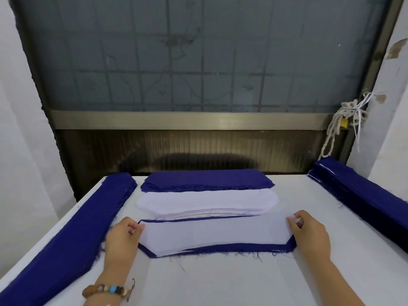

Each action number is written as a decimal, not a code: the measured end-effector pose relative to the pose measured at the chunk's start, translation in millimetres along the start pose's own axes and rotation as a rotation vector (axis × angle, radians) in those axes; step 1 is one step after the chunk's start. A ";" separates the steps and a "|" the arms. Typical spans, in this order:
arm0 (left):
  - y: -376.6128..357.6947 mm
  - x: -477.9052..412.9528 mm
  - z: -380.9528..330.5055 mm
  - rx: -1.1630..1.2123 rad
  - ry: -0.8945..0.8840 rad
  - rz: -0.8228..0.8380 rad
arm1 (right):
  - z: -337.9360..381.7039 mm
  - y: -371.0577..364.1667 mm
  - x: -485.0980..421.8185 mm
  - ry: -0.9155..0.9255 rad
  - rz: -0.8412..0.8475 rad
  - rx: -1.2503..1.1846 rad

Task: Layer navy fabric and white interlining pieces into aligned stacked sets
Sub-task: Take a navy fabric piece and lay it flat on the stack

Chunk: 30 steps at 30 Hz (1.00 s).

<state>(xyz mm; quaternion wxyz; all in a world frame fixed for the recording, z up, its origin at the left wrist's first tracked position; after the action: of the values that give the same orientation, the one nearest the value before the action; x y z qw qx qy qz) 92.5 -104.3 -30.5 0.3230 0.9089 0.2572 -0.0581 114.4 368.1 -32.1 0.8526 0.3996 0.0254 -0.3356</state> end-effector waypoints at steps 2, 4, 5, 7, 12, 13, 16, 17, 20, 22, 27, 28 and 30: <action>-0.8 -1.1 1.1 -0.020 0.005 0.008 | 1.1 -0.3 -0.2 -0.002 0.006 0.034; -1.7 -1.9 1.8 -0.041 0.005 0.009 | 0.9 -1.4 -0.8 -0.008 0.017 0.064; -2.1 -2.3 1.9 -0.049 0.005 0.008 | 0.5 -1.9 -1.4 -0.010 0.021 0.077; -2.9 -2.8 1.8 -0.077 0.004 0.010 | 0.5 -2.4 -2.0 -0.010 0.023 0.094; -4.5 -4.7 2.1 -0.107 -0.014 0.009 | 2.6 -1.9 -1.7 -0.003 0.023 0.102; -4.6 -4.8 2.0 -0.107 -0.017 0.007 | 2.7 -1.9 -1.3 -0.002 0.021 0.105; -4.9 -4.7 1.2 -0.104 -0.026 -0.001 | 4.9 -0.2 0.4 0.020 0.009 0.117; -4.5 -4.7 0.8 -0.106 -0.033 -0.006 | 6.4 1.4 1.3 0.034 -0.004 0.128; -1.8 -4.0 -1.5 -0.171 -0.078 -0.027 | 9.0 4.9 3.5 0.070 -0.055 0.211; 1.1 -2.6 -4.4 -0.267 -0.111 -0.069 | 11.6 5.9 4.3 0.105 -0.082 0.257; -1.6 3.0 -21.9 -0.053 -0.355 -0.038 | 23.6 4.5 6.8 0.289 -0.093 0.197; -6.0 5.0 -24.0 0.043 -0.388 0.037 | 25.6 3.1 7.8 0.328 -0.070 0.164; -14.5 9.5 -24.7 0.148 -0.400 0.186 | 27.9 -1.3 10.2 0.377 0.017 0.071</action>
<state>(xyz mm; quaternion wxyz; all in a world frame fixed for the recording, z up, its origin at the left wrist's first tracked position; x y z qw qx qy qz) 91.9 -75.4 -21.7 0.3038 0.9204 0.0981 -0.2256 115.3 342.4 -17.2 0.8209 0.4855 0.1694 -0.2484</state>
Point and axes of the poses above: each hand's wrist, its own x-axis away from the middle knuckle, its own y-axis out of the back of the hand, z = x × y, the point moved 5 cm from there along -x, towards the middle knuckle, and after that the axes turned 1 degree about x, right-handed, at the moved point
